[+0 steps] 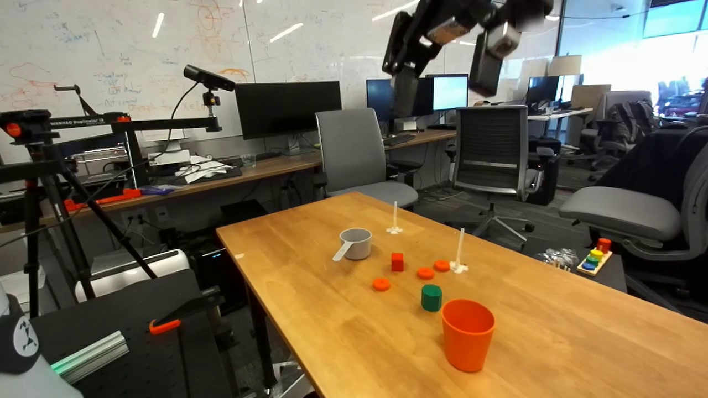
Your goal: Move the orange cup to the right, place the orange, yellow and green blocks in the grey measuring cup
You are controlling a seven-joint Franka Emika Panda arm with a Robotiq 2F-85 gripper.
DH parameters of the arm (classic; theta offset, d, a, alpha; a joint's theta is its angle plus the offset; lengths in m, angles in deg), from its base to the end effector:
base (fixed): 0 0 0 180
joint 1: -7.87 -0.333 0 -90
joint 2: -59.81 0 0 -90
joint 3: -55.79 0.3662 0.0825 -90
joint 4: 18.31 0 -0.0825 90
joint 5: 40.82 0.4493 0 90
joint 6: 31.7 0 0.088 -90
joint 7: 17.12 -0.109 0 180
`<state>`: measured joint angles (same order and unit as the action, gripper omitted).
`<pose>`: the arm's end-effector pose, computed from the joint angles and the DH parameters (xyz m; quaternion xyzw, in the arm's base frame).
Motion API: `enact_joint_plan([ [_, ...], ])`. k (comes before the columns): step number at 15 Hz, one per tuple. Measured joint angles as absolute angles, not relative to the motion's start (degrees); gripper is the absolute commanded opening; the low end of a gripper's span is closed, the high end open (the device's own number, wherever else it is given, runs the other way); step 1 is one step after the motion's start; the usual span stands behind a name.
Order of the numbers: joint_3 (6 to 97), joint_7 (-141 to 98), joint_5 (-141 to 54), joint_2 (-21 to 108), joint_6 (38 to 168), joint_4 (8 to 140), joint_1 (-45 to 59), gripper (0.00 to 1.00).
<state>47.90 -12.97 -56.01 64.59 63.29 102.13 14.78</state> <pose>0.5130 -0.1641 0.4540 0.9749 -0.0545 -0.1956 0.0910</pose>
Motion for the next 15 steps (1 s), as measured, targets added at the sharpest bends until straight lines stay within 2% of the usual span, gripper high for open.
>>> enact_joint_plan([
  [6,48.79,-25.23,-48.11,47.91,77.18,98.72,14.08,1.0],
  [10,48.81,-32.53,-48.8,37.0,79.27,92.38,12.62,1.0],
  [13,48.79,-33.51,-48.93,35.04,79.21,90.66,12.26,1.0],
  [15,48.09,-37.01,-49.4,34.85,84.11,91.34,12.02,1.0],
])
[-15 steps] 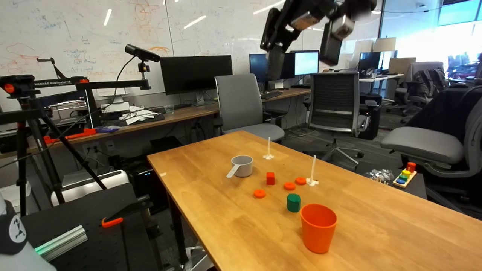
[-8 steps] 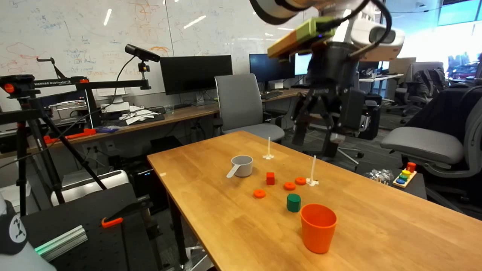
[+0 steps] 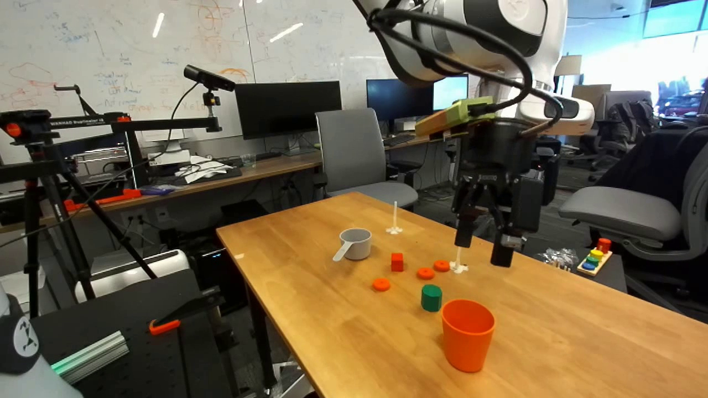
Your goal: Move the orange cup to the right, place the orange, yellow and green blocks in the grey measuring cup
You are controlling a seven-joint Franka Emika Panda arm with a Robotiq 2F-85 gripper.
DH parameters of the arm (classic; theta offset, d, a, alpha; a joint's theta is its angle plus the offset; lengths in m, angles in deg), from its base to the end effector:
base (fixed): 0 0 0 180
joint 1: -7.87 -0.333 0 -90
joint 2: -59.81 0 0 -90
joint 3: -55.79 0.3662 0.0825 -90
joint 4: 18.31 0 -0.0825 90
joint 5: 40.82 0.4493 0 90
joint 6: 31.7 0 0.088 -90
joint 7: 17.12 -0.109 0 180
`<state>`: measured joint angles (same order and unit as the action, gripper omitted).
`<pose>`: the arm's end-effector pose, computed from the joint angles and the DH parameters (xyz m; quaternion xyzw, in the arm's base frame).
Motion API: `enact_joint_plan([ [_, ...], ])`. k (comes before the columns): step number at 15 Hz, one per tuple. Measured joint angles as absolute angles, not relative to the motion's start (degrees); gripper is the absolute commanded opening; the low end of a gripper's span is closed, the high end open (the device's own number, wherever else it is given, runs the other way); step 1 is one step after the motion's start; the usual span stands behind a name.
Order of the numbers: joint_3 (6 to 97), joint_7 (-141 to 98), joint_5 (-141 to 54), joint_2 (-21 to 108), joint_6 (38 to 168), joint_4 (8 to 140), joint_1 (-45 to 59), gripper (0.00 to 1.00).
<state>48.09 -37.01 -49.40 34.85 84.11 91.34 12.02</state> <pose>0.6410 -0.1404 0.2452 0.9565 -0.2256 -0.1551 0.1011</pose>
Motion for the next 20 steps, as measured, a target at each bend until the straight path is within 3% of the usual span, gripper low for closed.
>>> enact_joint_plan([
  [9,45.25,-59.62,-49.21,25.93,109.48,91.49,6.21,1.0],
  [20,43.94,-70.33,-46.33,24.13,107.26,91.55,3.6,1.0],
])
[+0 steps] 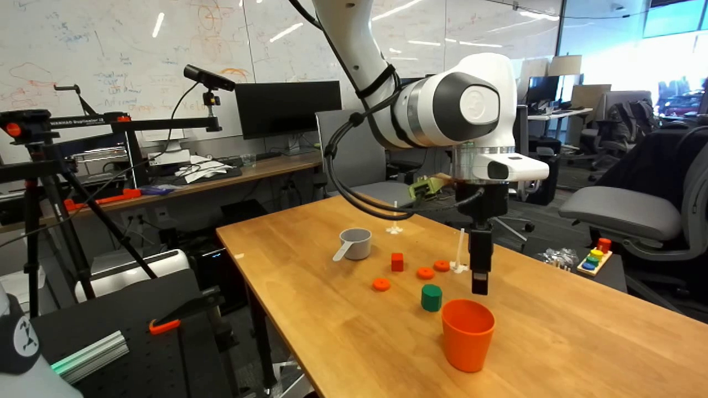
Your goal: Move the orange cup to the right, place the orange, yellow and green blocks in the grey measuring cup
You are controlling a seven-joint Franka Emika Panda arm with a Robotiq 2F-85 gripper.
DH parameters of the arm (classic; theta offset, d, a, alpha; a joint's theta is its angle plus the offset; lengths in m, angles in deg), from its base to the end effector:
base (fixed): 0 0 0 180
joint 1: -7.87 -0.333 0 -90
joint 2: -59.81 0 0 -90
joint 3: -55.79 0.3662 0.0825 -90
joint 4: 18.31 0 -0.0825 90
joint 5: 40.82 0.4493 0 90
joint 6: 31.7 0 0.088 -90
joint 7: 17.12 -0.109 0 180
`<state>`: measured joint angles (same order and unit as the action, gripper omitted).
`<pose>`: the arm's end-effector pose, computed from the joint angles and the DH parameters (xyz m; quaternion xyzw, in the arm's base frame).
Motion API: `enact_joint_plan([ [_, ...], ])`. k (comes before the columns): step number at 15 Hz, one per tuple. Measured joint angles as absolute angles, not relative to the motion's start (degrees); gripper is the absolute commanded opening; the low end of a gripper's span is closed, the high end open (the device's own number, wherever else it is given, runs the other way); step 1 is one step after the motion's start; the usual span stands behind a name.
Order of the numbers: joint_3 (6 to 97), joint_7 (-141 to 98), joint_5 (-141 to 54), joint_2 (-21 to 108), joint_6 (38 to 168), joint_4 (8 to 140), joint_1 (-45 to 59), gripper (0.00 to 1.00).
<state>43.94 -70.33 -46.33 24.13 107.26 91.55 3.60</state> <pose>0.6746 -0.0867 0.1485 0.8837 -0.4563 -0.0135 0.1038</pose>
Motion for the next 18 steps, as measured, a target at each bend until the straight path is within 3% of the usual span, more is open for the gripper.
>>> enact_joint_plan([
  [11,43.87,-71.03,-44.53,21.9,108.72,91.57,4.37,1.0],
  [12,43.84,-71.35,-44.57,21.52,109.42,91.56,4.1,0.75],
  [13,43.84,-71.57,-44.57,21.07,109.78,91.52,3.83,0.74],
  [18,43.84,-71.66,-44.4,19.25,110.19,91.49,3.36,0.35],
])
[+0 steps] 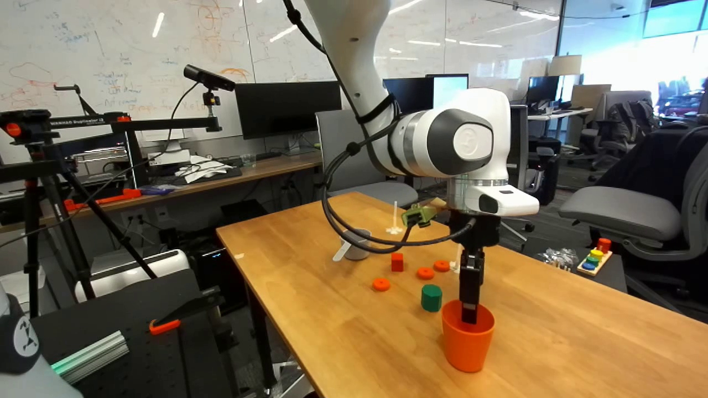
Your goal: Move the orange cup to the right, place the orange, yellow and green blocks in the grey measuring cup
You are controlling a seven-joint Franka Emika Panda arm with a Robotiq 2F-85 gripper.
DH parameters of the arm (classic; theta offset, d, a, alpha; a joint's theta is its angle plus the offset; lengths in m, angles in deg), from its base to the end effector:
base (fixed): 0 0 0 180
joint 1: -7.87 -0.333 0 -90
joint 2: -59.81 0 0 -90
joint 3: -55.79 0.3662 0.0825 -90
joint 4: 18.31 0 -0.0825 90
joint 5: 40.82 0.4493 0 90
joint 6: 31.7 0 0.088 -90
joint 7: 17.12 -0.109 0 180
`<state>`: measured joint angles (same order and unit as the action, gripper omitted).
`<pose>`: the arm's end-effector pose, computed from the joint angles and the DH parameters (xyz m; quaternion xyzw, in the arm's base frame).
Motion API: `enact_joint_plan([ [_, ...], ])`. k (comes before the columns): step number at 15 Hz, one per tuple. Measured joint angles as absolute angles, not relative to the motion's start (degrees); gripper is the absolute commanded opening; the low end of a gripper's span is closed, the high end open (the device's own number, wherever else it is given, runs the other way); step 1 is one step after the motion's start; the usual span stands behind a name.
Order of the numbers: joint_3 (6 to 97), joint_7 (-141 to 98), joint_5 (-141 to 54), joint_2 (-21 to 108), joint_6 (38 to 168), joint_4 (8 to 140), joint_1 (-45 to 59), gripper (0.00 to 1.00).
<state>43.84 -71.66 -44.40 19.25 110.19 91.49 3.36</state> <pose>0.6635 -0.0858 0.0964 0.8746 -0.4722 -0.0277 0.1064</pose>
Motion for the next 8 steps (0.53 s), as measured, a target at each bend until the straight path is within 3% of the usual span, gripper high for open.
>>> enact_joint_plan([
  [4,43.64,-71.66,-44.27,19.24,110.19,91.2,4.12,0.04],
  [5,43.27,-71.66,-44.27,19.35,110.19,90.99,4.23,0.0],
  [8,41.46,-71.66,-44.27,19.73,110.19,89.59,4.29,0.01],
])
